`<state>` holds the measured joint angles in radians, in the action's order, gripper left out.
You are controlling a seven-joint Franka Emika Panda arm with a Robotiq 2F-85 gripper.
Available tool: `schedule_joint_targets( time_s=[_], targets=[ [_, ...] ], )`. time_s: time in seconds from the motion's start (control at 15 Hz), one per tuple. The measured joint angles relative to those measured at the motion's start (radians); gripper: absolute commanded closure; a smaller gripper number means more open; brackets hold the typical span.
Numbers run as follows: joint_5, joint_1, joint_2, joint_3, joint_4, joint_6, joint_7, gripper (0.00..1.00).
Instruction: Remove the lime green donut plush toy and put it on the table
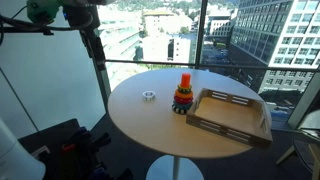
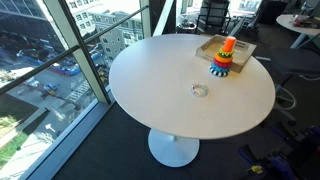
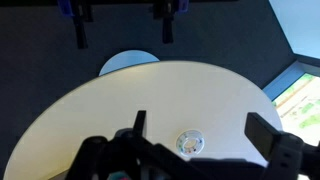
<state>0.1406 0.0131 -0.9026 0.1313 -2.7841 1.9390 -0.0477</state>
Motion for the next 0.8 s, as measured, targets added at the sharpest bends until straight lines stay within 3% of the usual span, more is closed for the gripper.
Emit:
schedule_joint_targets(
  time_s=[0.8],
  targets=[
    [0.000,0.000,0.022,-0.015,0.015,0.029,0.010,0.00]
  ],
)
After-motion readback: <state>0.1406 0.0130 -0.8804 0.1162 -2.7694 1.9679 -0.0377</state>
